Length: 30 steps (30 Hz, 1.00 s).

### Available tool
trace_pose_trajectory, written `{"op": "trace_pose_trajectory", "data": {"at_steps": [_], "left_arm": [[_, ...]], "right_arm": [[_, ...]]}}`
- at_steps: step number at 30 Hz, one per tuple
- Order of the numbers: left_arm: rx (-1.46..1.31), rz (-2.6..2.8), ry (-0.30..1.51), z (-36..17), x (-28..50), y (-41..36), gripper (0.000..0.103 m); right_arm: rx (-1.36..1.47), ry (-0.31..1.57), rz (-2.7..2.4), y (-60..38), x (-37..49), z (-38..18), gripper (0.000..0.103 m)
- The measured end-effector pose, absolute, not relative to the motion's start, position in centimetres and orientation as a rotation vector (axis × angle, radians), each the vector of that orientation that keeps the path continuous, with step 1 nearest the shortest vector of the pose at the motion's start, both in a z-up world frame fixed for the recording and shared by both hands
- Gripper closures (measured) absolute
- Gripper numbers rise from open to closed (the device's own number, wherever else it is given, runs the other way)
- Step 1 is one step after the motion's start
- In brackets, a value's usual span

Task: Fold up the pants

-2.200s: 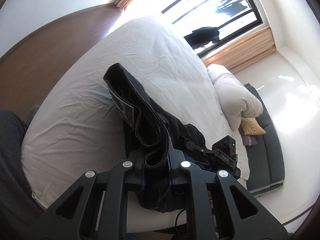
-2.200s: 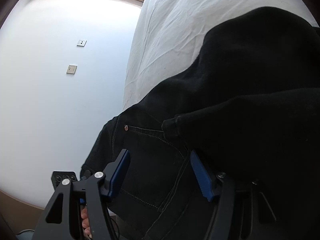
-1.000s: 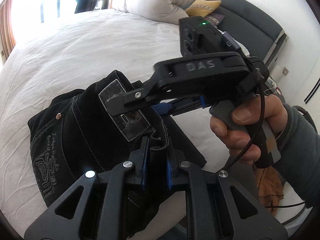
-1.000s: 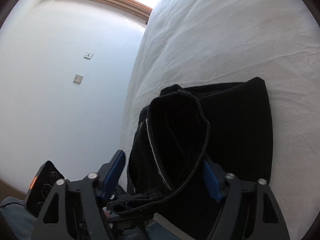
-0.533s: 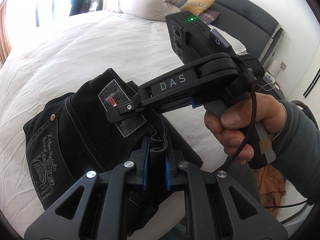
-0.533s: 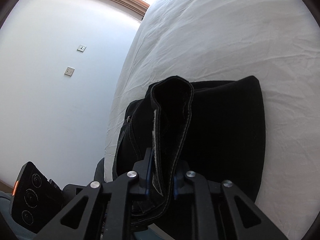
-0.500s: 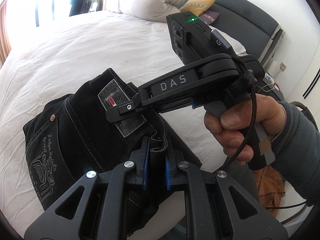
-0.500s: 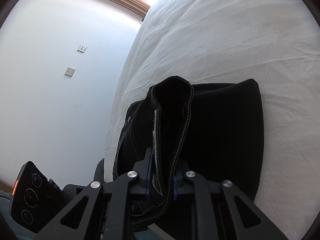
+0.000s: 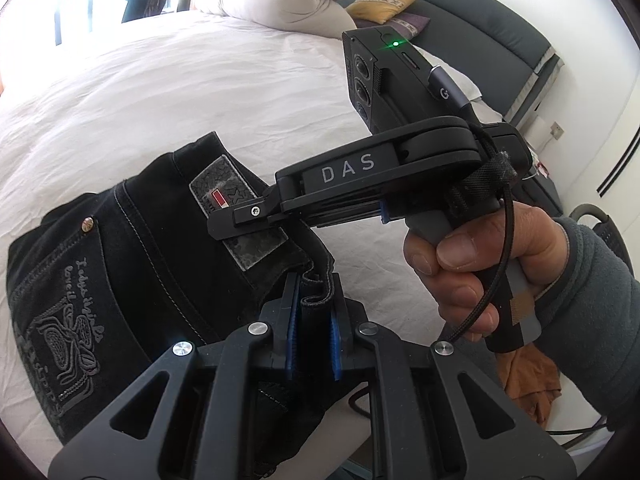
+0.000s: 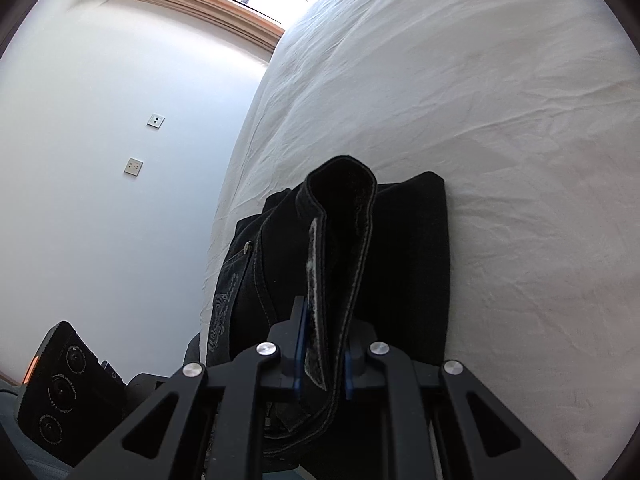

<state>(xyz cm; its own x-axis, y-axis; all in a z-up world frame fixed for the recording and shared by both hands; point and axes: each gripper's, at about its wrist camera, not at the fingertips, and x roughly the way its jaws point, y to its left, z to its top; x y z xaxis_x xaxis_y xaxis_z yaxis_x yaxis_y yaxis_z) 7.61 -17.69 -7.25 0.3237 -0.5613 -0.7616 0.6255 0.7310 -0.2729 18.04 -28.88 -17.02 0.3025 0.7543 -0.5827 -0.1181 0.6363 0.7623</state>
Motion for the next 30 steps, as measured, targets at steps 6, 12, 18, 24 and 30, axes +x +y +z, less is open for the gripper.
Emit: {"op": "trace_pose_trajectory", "data": {"at_steps": [6,12,18,24,30], "left_arm": [[0.086,-0.786,1.003,-9.5,8.1,-17.6,0.092],[-0.004,-0.778,0.953,-5.5,8.1,-12.4,0.091],[-0.132,-0.606,0.9,-3.4,11.1,-3.9,0.091],[-0.164,-0.558,0.968,-8.3,14.9,-2.3,0.091],[-0.185,-0.541,1.023,-13.1,17.7,-2.4,0.091]], "right_arm": [[0.694,1.131,0.616,-29.0,17.7,-19.3,0.088],[0.781,1.104,0.611,-29.0,17.4,-21.3,0.085],[0.82,1.095,0.609,-29.2,17.3,-21.3,0.074],[0.813,1.041,0.454,-30.9,15.8,-17.6,0.04],[0.824,0.985,0.69,-26.4,12.9,-15.1,0.04]]}}
